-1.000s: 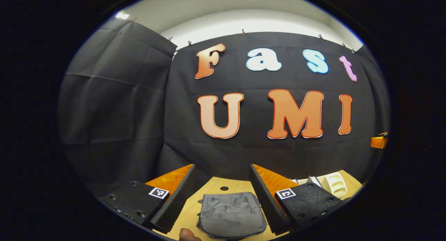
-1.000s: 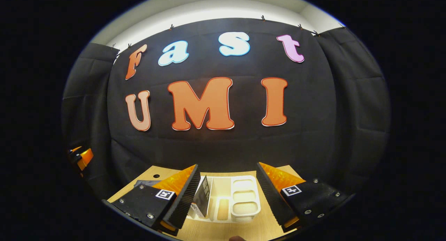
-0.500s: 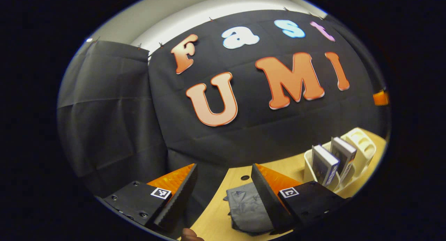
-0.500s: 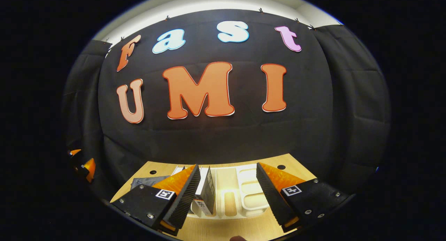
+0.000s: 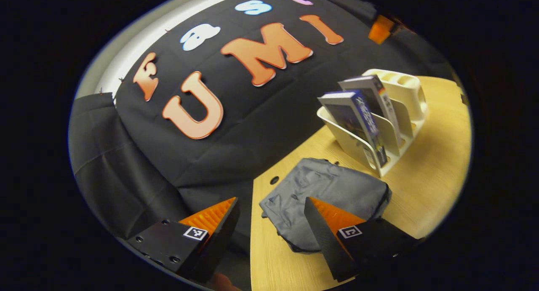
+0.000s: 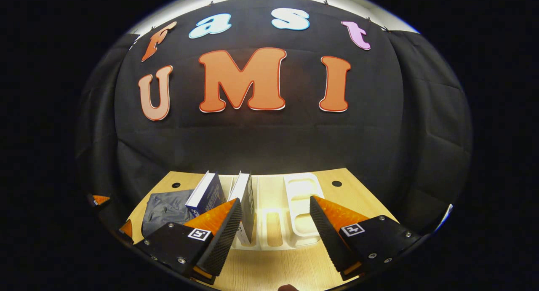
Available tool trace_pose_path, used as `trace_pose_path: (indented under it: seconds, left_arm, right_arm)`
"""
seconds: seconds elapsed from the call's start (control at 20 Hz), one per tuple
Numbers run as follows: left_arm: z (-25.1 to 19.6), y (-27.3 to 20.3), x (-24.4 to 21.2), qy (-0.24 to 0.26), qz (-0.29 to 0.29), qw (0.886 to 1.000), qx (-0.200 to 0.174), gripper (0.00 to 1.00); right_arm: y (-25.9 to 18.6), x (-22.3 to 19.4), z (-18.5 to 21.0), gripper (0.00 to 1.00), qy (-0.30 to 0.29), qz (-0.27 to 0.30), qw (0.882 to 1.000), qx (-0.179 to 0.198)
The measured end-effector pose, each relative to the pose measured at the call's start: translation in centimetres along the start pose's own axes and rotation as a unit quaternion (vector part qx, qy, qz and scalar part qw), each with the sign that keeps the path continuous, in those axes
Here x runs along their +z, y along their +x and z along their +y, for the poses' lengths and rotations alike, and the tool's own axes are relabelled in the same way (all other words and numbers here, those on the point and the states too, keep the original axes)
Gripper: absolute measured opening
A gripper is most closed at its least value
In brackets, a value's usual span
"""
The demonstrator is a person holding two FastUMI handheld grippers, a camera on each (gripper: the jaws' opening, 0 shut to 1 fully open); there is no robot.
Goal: Open the schoolbag, grab two books from the bookshelf and put them into the schoolbag.
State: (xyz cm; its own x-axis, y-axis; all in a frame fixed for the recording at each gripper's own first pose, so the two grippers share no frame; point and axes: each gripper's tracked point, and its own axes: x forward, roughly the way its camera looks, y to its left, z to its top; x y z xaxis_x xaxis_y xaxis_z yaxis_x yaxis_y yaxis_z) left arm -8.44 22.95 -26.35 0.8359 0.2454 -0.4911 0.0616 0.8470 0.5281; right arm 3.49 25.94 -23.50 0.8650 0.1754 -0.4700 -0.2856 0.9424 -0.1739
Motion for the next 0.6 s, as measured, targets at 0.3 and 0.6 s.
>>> trace_pose_path:
  seconds: [0.3,0.6]
  left_arm:
    - [-6.4,-0.2,-3.6,0.046,0.033,0.996,-0.066,0.97]
    - [-10.7,1.1,-6.2,0.086,0.063,0.988,-0.115,0.97]
  right_arm:
    - [0.2,-2.3,-0.9,0.96,0.003,0.029,1.0,-0.004]
    - [-0.4,-5.0,-2.8,0.97,-0.003,0.065,0.998,-0.02]
